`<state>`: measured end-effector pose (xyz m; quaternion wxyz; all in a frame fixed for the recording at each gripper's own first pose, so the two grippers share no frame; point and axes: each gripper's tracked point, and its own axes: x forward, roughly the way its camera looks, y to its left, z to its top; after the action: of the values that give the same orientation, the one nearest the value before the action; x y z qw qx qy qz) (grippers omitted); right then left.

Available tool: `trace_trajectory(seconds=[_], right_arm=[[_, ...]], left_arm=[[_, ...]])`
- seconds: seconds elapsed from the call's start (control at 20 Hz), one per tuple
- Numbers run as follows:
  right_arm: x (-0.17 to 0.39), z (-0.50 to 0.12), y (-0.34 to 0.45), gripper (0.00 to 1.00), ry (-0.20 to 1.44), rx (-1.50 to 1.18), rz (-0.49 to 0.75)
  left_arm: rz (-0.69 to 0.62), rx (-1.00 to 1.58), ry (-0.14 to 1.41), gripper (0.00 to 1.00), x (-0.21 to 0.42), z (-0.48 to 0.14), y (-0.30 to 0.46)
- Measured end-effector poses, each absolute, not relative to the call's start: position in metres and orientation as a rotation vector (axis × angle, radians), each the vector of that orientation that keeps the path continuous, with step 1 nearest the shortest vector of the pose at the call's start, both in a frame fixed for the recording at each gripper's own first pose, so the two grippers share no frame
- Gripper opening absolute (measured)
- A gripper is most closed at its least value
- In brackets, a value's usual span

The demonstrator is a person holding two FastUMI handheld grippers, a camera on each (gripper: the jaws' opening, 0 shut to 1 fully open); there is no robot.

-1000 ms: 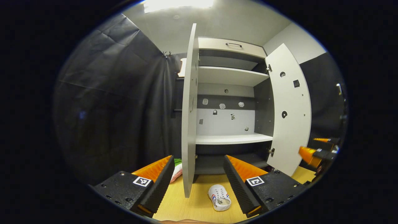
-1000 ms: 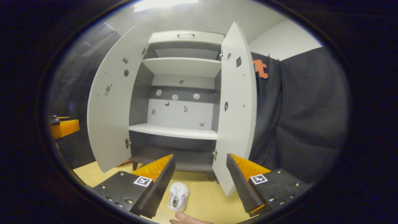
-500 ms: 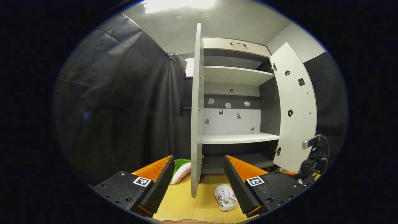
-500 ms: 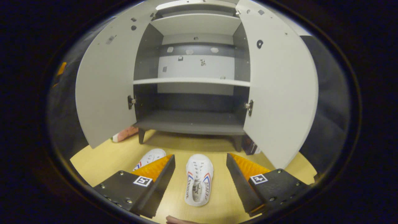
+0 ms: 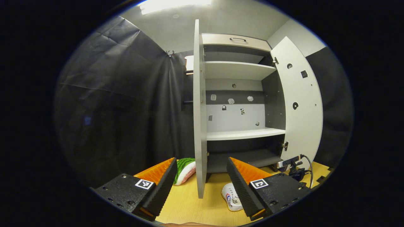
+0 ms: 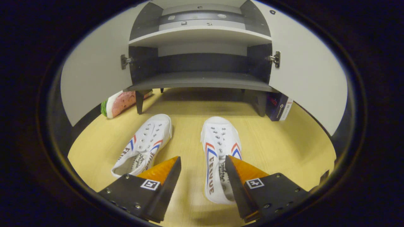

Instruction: Grab one shoe with the right hand and put it into the shoe cabinet, grab the other shoe with the left hand and put it into the shoe cabinet; then close the right door with the right hand and the left door with the left hand.

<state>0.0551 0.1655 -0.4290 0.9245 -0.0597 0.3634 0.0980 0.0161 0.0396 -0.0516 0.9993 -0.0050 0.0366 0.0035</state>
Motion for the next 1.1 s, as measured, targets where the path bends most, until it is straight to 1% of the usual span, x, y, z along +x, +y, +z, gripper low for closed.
trace_trajectory(seconds=[0.05,0.1,0.15,0.2,0.3,0.35,0.4,0.45,0.5,0.6,0.65,0.75,0.8,0.85,0.9,1.1], right_arm=[[0.058,-0.436,0.161,0.84,0.765,-0.124,0.170],[0.063,-0.445,0.153,0.73,0.780,-0.127,0.129],[0.066,-0.452,0.155,0.67,0.795,-0.122,0.134],[0.072,-0.451,0.156,0.58,0.768,-0.116,0.133],[0.078,-0.452,0.152,0.53,0.741,-0.136,0.113],[0.082,-0.450,0.153,0.46,0.730,-0.124,0.109],[0.082,-0.454,0.154,0.33,0.738,-0.123,0.108],[0.083,-0.452,0.154,0.34,0.727,-0.117,0.118],[0.084,-0.453,0.160,0.34,0.712,-0.107,0.159],[0.082,-0.449,0.160,0.17,0.670,-0.159,0.221],[0.084,-0.445,0.159,0.17,0.658,-0.145,0.230],[0.086,-0.448,0.159,0.17,0.689,-0.024,0.190],[0.087,-0.452,0.159,0.16,0.700,0.031,0.190],[0.087,-0.456,0.162,0.16,0.712,0.063,0.217],[0.087,-0.452,0.156,0.02,0.704,0.058,0.222],[0.079,-0.435,0.154,0.02,0.664,0.113,0.251]], left_arm=[[0.005,-0.013,0.074,0.95,0.017,-0.053,0.039],[0.002,-0.011,0.072,0.96,0.017,-0.053,0.039],[-0.003,-0.010,0.073,0.96,0.018,-0.055,0.037],[-0.011,-0.010,0.077,0.95,0.019,-0.056,0.035],[-0.033,-0.008,0.087,0.96,0.019,-0.060,0.029],[-0.039,-0.006,0.092,0.95,0.020,-0.063,0.028],[-0.042,-0.002,0.096,0.96,0.021,-0.064,0.027],[-0.045,0.000,0.096,0.95,0.022,-0.066,0.026],[-0.045,0.000,0.098,0.95,0.023,-0.066,0.025],[-0.048,0.001,0.104,0.95,0.025,-0.069,0.023],[-0.050,0.000,0.105,0.95,0.026,-0.069,0.021],[-0.052,-0.001,0.109,0.95,0.027,-0.070,0.019],[-0.055,-0.001,0.105,0.95,0.027,-0.068,0.017],[-0.058,0.002,0.101,0.96,0.027,-0.068,0.015],[-0.058,0.005,0.099,0.96,0.028,-0.067,0.014],[-0.071,0.022,0.082,0.96,0.024,-0.062,0.013]])
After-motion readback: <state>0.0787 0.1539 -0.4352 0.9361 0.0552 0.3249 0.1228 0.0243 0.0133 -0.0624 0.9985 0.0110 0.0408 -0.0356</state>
